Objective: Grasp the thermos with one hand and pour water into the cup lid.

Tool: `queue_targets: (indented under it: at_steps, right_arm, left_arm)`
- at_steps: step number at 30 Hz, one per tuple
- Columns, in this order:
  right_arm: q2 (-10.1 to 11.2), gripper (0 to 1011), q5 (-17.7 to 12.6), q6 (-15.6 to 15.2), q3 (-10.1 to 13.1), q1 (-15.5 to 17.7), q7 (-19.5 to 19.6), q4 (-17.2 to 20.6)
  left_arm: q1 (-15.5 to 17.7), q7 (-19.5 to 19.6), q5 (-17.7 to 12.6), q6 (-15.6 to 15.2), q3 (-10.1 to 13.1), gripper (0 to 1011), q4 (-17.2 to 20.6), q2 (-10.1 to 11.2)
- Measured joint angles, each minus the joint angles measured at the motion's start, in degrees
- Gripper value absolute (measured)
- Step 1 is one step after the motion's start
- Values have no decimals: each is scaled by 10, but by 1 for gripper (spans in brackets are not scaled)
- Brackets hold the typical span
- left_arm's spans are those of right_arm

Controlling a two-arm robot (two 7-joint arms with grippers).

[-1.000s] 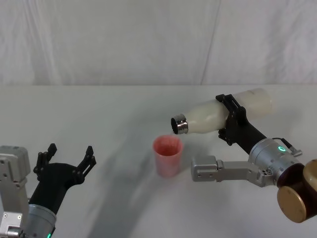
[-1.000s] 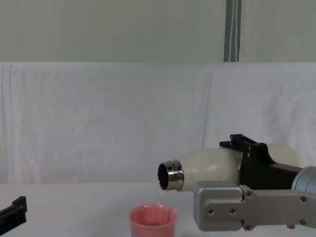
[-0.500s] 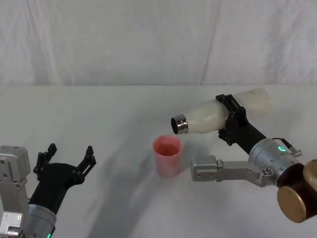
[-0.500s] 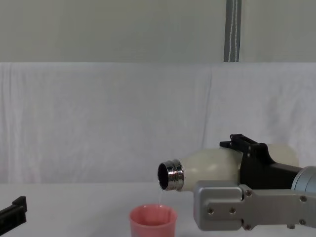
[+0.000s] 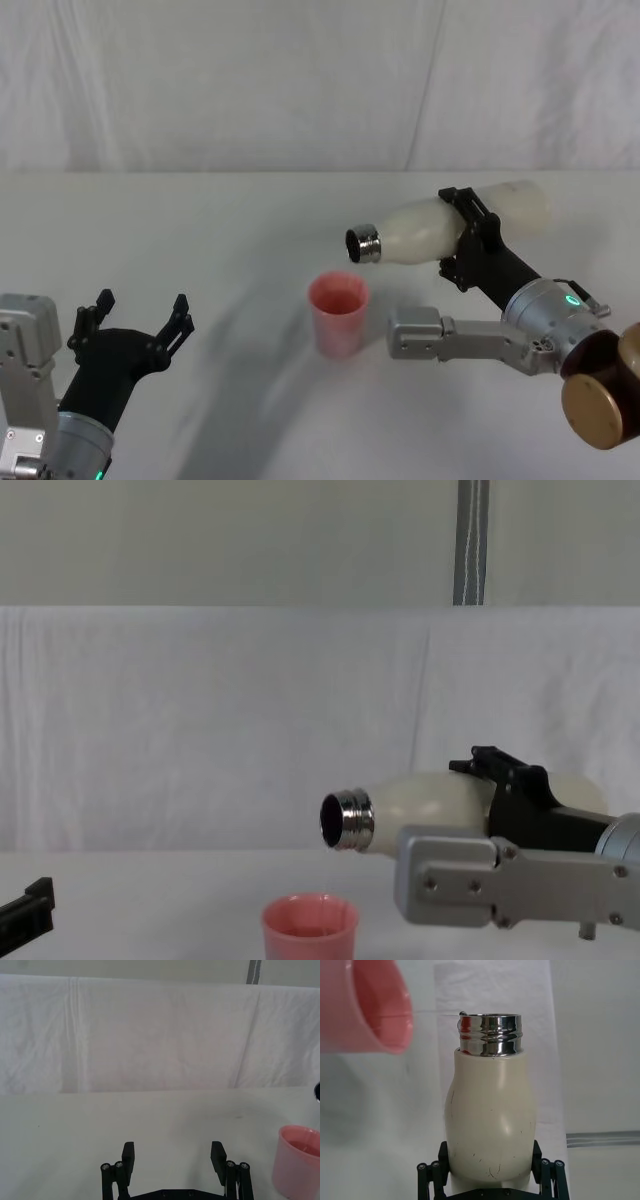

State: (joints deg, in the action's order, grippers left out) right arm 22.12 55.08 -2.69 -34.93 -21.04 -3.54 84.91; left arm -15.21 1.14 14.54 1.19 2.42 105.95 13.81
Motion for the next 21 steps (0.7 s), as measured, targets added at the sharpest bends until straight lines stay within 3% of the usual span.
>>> queue_targets:
  at_steps: [21]
  right_arm:
    - [-36,951,-153,58,71,40,-1,29]
  left_arm:
    - [0,0,0,0,0,1001,0,0]
